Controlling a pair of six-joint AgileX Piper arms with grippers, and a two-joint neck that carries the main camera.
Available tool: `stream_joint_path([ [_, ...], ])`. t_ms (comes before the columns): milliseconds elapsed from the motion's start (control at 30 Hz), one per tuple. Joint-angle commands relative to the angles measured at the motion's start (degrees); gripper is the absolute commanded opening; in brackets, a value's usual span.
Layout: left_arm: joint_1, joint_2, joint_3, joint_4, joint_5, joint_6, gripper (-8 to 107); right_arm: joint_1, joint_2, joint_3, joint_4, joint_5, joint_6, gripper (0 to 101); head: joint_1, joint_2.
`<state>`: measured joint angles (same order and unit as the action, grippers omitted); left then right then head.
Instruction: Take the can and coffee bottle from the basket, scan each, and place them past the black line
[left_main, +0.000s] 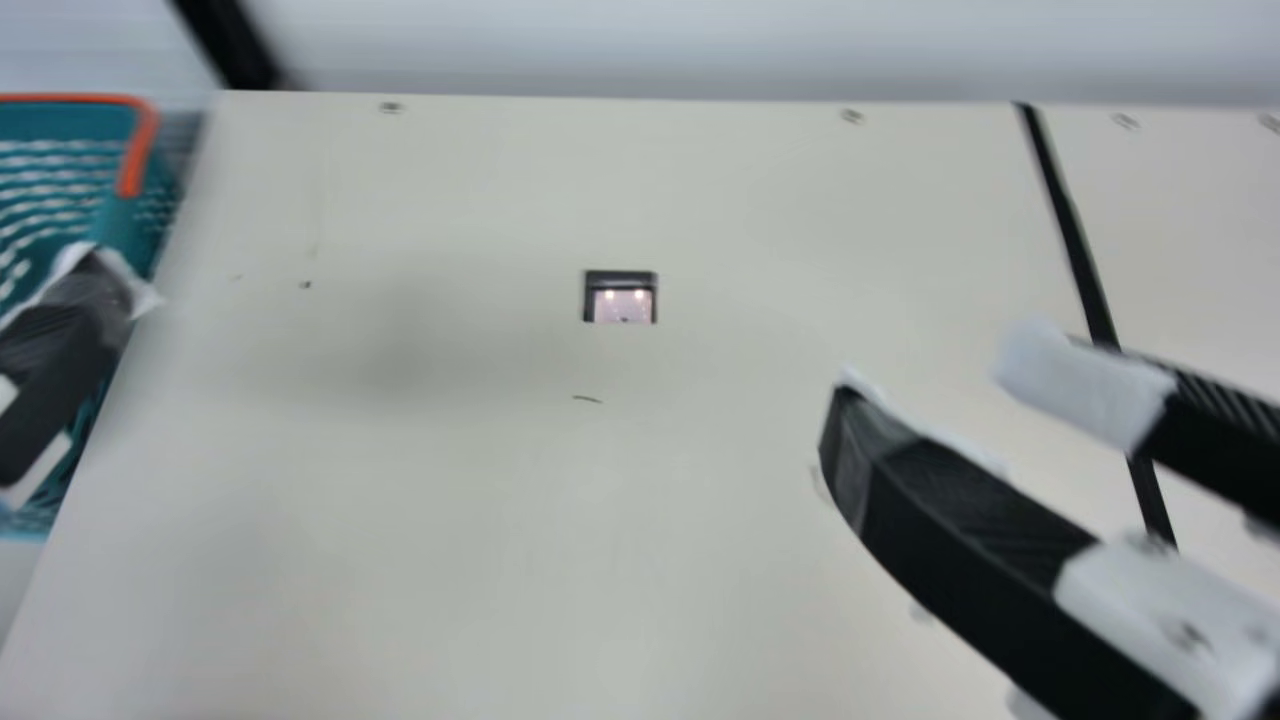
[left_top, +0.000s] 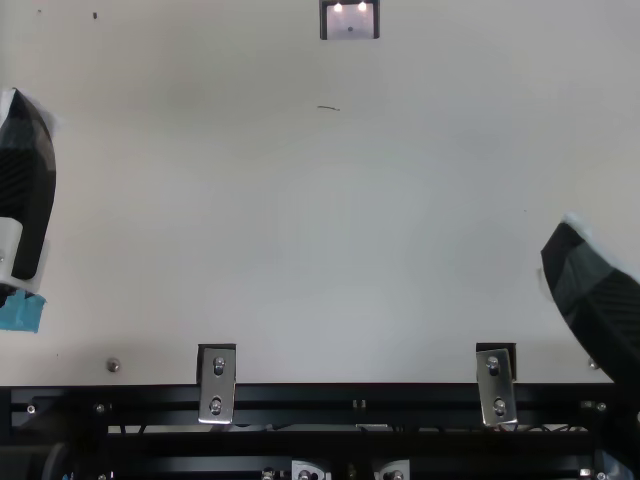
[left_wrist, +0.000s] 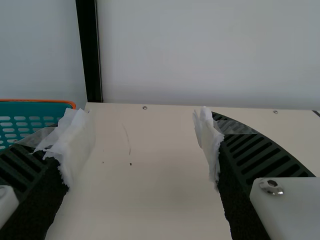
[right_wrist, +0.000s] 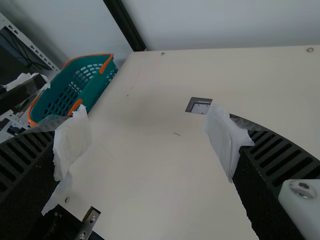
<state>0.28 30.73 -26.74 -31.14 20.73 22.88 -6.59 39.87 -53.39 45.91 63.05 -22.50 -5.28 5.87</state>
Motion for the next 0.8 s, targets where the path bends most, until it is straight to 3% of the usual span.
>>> stream_joint_path([
  [0, 0.0, 0.0, 0.0, 0.0, 0.0, 0.0, 90, 0.0, 0.0, 0.0, 0.0, 0.0, 0.0, 101, -3.14, 3.83],
  [533, 0.0, 0.0, 0.0, 0.0, 0.0, 0.0, 90, 0.0, 0.0, 0.0, 0.0, 0.0, 0.0, 101, -15.27, 27.46],
  [767, 0.0, 0.0, 0.0, 0.0, 0.0, 0.0, 90, 0.0, 0.0, 0.0, 0.0, 0.0, 0.0, 101, -15.27, 27.46],
])
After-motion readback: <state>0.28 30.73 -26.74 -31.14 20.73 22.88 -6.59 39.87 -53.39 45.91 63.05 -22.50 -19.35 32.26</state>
